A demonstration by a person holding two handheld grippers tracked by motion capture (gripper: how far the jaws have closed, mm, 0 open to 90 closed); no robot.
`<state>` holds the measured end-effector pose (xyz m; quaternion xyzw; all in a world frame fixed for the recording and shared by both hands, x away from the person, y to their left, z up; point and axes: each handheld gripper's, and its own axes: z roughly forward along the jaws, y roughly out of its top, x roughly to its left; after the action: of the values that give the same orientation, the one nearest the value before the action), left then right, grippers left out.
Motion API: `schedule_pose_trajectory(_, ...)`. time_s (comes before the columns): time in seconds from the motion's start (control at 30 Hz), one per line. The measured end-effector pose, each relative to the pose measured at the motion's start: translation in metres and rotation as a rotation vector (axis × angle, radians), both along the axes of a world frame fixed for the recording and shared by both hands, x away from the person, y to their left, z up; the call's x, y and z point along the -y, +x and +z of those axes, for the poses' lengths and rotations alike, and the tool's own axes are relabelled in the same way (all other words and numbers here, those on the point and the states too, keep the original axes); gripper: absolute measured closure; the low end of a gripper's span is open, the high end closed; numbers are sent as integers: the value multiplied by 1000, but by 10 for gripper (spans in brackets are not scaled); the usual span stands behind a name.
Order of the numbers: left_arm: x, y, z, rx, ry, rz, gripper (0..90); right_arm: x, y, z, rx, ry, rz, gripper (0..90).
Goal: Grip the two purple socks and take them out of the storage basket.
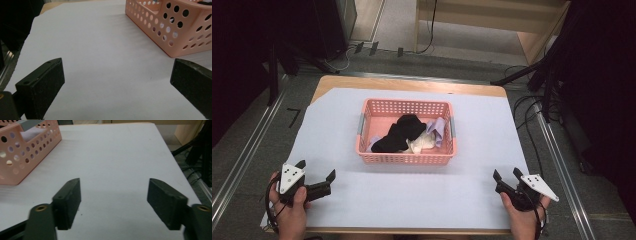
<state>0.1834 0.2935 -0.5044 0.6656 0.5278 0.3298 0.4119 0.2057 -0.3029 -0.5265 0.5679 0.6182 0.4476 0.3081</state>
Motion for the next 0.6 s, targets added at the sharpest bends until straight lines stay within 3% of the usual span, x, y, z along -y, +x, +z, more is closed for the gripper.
schedule_pose_trajectory(0.13,0,0,0,0,-4,3,1,-6,1,2,-4,-35,-37,398)
schedule_pose_trajectory(0.6,-1,-1,0,7,-2,-6,2,-55,17,43,50,-20,61,487)
